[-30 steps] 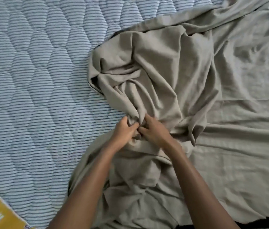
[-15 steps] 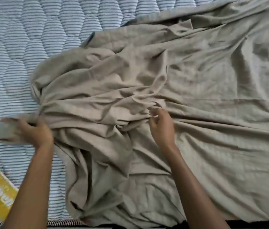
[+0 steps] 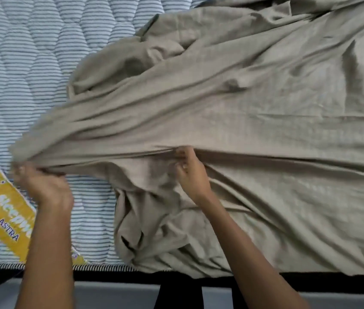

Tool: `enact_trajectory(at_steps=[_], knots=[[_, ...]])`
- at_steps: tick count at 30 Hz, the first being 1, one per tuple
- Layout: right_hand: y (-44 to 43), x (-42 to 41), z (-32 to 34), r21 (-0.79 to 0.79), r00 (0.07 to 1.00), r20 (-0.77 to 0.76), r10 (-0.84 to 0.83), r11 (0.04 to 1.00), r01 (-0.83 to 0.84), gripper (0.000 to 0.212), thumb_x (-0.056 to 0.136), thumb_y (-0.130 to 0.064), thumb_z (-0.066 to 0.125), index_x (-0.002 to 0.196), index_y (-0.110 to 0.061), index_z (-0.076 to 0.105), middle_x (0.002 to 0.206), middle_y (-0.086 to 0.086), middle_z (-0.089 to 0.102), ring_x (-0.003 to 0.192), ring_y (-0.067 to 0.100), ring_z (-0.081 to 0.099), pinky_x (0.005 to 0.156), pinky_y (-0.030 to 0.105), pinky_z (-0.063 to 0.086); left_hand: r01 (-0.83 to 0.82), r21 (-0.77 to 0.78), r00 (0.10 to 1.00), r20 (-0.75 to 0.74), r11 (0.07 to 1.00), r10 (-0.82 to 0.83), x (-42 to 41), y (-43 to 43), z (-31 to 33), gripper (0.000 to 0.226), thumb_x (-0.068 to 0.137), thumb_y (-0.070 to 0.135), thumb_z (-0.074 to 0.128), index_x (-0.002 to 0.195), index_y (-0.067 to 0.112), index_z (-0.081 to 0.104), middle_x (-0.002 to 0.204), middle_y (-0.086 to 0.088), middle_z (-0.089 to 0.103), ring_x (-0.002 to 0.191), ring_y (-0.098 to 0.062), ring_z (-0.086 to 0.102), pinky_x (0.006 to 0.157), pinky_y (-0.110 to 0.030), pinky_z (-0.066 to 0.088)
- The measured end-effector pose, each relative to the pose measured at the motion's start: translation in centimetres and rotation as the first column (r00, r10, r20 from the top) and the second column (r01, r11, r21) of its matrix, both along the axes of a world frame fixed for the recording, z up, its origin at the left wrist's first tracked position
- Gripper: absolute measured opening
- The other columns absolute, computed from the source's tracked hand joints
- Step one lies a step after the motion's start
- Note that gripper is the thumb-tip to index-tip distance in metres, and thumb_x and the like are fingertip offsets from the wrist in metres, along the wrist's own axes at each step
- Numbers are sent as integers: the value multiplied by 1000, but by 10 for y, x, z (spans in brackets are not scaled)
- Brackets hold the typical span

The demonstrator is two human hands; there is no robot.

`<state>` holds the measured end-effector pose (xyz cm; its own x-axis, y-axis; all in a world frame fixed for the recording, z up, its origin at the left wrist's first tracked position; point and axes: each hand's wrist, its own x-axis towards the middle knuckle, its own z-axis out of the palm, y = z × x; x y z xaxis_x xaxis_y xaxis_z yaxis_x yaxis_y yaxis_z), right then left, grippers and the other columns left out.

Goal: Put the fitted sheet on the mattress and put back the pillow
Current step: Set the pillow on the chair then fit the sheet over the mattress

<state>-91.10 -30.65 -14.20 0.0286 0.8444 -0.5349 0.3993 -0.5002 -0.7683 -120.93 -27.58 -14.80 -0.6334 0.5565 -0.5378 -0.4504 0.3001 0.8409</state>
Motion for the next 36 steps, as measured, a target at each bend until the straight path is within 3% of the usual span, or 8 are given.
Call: enact_trajectory(at_steps=[6, 10, 13, 18, 22, 26, 31, 36], knots=[[-91, -9, 0, 105, 941, 302, -154, 986, 127, 8, 82, -3, 52, 75, -5, 54, 79, 8, 57, 76, 25, 53, 68, 38, 46, 110, -526, 875, -352, 843, -333, 56, -96, -14, 72, 85, 42, 50, 147, 12, 28, 152, -8, 27, 135, -21, 34, 112, -36, 29], [-172, -9, -3, -13, 805, 589, -72, 995, 99, 28, 52, 7, 65, 63, -10, 47, 71, 8, 49, 64, 28, 49, 49, 32, 38, 70, -803, 759, -342, 591, -554, 135, -175, -13, 72, 75, 52, 45, 129, 6, 53, 132, -25, 45, 118, -41, 45, 100, -48, 34], [-223, -11, -2, -175, 712, 701, 42, 978, 114, 37, 41, 8, 66, 68, -12, 52, 79, 10, 50, 67, 29, 49, 52, 33, 40, -13, -875, 843, -270, 483, -466, 178, -209, -3, 74, 70, 52, 37, 128, 8, 52, 130, -25, 43, 115, -44, 42, 97, -50, 32], [-250, -10, -3, -151, 756, 626, 191, 981, -123, 8, 62, -10, 51, 67, -17, 50, 72, 4, 50, 64, 24, 48, 55, 32, 40, -225, -719, 906, -402, 657, -131, 177, -240, -8, 42, 90, 18, 39, 120, -8, 52, 124, -30, 53, 113, -41, 51, 88, -41, 41], [-290, -12, -5, -114, 861, 339, 380, 925, -363, 9, 63, -7, 45, 59, -12, 52, 67, 4, 54, 60, 28, 56, 45, 25, 39, -393, -825, 886, -458, 406, -73, 120, -276, -17, 48, 100, 20, 24, 140, -6, 30, 144, -27, 34, 131, -38, 37, 104, -40, 31], [-298, 4, 2, -266, 933, 306, 189, 958, -107, 14, 87, -10, 47, 82, -13, 59, 88, 3, 59, 82, 22, 57, 64, 31, 45, -366, -905, 924, -381, 216, -32, 123, -290, -8, 59, 98, 28, 35, 147, 1, 17, 152, -21, 21, 138, -31, 28, 108, -38, 25], [-277, 34, 0, -526, 748, 240, -619, 565, 636, 22, 100, -22, 40, 82, -16, 51, 79, 6, 57, 64, 16, 52, 61, 31, 42, -67, -867, 959, -193, 493, -209, 169, -277, -10, 42, 98, 28, 35, 126, -1, 49, 125, -20, 55, 112, -37, 56, 88, -44, 45], [-265, 53, -9, -555, 528, 181, -830, 357, 752, 29, 103, -28, 34, 91, -9, 53, 79, 7, 57, 65, 19, 55, 57, 28, 46, 22, -783, 999, -7, 621, -43, 200, -257, -26, 43, 101, 34, 36, 135, 8, 39, 124, -13, 53, 108, -33, 60, 75, -37, 50]])
